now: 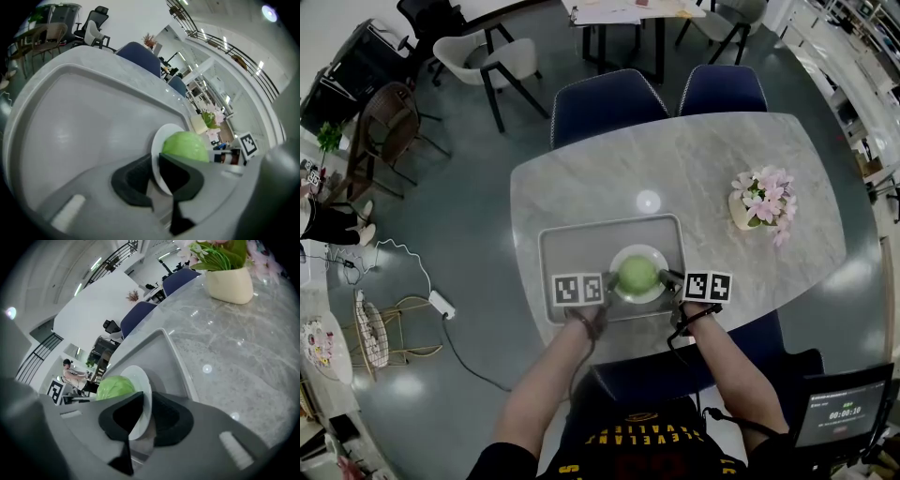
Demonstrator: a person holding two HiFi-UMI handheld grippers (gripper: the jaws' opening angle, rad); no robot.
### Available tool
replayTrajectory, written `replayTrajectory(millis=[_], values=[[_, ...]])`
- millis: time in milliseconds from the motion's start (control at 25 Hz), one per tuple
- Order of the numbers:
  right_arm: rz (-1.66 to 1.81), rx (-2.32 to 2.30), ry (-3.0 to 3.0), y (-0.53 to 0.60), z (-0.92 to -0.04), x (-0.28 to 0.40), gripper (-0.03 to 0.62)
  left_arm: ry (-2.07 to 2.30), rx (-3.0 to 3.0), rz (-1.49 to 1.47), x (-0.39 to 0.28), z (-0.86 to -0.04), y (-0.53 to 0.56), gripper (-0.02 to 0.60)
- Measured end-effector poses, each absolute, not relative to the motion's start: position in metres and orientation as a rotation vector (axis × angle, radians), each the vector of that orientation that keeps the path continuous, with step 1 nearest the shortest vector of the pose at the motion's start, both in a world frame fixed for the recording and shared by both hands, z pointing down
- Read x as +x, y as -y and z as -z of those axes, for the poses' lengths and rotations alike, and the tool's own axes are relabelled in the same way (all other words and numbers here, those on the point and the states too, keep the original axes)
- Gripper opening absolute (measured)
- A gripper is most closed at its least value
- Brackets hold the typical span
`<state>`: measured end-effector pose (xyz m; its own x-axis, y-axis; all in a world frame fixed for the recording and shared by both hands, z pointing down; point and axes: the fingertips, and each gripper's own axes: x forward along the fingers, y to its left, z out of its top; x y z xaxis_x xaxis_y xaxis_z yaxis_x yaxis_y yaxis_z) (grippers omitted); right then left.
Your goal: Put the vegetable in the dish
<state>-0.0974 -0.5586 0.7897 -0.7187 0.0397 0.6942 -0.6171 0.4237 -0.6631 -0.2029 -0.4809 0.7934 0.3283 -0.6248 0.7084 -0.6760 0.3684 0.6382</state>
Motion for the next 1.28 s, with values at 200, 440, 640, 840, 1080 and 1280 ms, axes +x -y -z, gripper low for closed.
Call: replayTrajectory(millis=[200,440,640,840,1080,1280], values=[[-1.181,0.509,2.009,0.558,-0.795,-0.097,0.064,1.381,1.304,-0.148,-0.203,-0.793,0.48,0.051],[-1.151,0.507,2.009,0.557,-0.794,-0.096,0.067,1.419,1.305,-0.314,-0.202,-0.791,0.478,0.054],[-1.137,0.513,2.02,0.56,-0.8,-0.097,0.067,1.443,1.334,-0.397,-0.205,-0.794,0.483,0.054],[-1.078,0.519,2.027,0.556,-0.797,-0.099,0.072,1.459,1.323,-0.437,-0.208,-0.793,0.478,0.063],[-1.012,0.516,2.031,0.556,-0.792,-0.092,0.077,1.474,1.343,-0.557,-0.203,-0.789,0.479,0.066],[-0.977,0.548,2.046,0.559,-0.787,-0.084,0.052,1.554,1.356,-0.623,-0.207,-0.785,0.475,0.089]])
